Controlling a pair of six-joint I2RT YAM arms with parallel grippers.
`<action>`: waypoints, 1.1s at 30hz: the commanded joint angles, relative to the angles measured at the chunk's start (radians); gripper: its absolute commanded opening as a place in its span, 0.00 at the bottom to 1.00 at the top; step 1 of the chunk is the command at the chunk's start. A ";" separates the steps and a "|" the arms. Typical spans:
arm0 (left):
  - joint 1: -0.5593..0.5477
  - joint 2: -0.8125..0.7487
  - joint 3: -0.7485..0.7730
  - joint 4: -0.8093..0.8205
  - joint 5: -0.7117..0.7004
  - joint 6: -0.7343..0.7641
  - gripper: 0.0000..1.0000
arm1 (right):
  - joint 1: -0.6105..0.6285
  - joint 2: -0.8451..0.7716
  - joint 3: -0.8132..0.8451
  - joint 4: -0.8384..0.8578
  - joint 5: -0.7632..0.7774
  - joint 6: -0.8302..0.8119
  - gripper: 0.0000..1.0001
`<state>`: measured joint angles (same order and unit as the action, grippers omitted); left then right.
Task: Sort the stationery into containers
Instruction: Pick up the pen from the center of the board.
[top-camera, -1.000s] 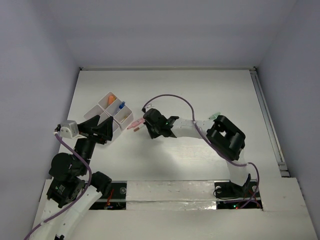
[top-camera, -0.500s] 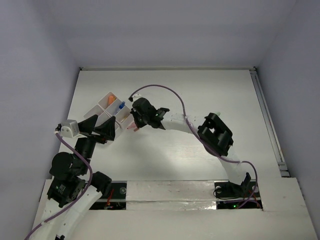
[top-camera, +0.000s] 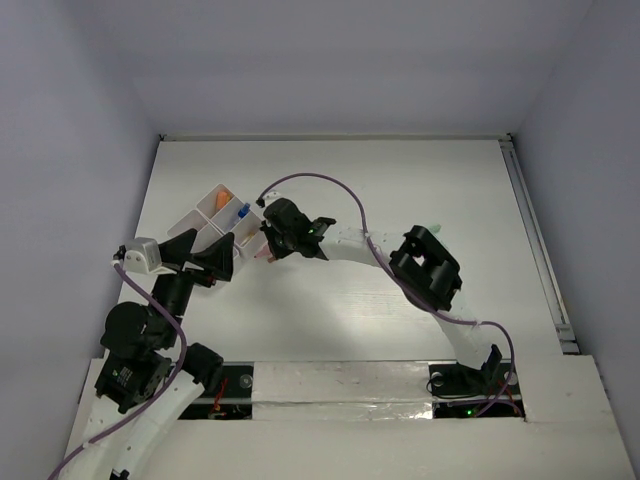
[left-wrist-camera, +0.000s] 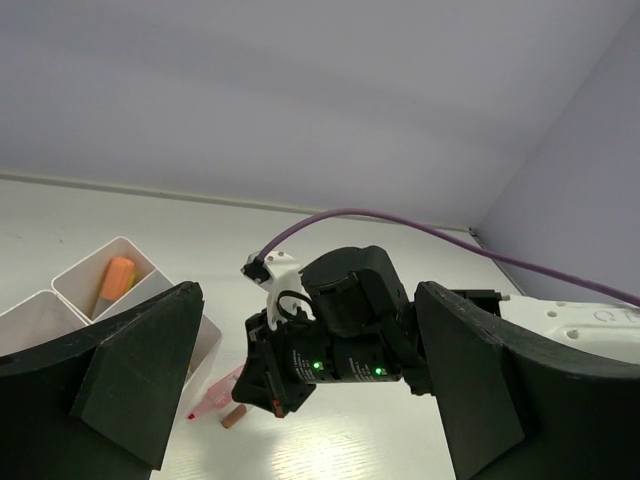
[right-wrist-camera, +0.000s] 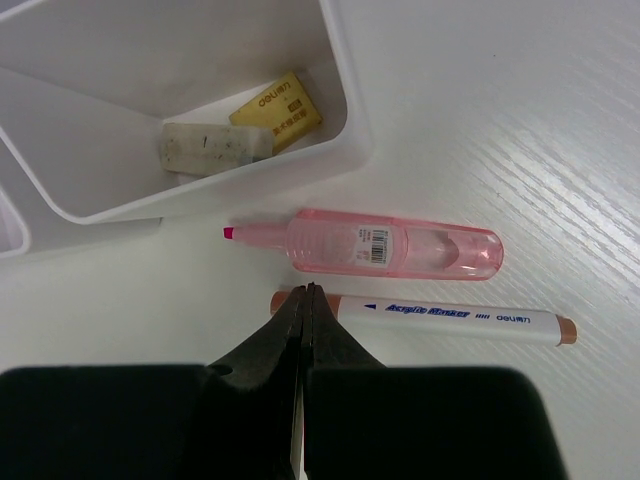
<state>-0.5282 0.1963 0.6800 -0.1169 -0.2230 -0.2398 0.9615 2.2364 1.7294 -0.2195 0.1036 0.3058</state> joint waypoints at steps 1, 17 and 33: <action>0.005 0.017 -0.007 0.048 0.011 0.013 0.85 | -0.006 0.008 0.018 0.022 -0.008 -0.010 0.00; 0.014 0.022 -0.007 0.051 0.031 0.013 0.85 | -0.015 0.031 0.006 0.020 -0.008 -0.002 0.00; 0.014 0.028 -0.008 0.054 0.043 0.013 0.86 | -0.024 -0.090 -0.192 0.043 0.010 -0.034 0.00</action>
<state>-0.5194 0.2028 0.6796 -0.1162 -0.1947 -0.2394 0.9428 2.2074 1.5921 -0.1562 0.0982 0.3042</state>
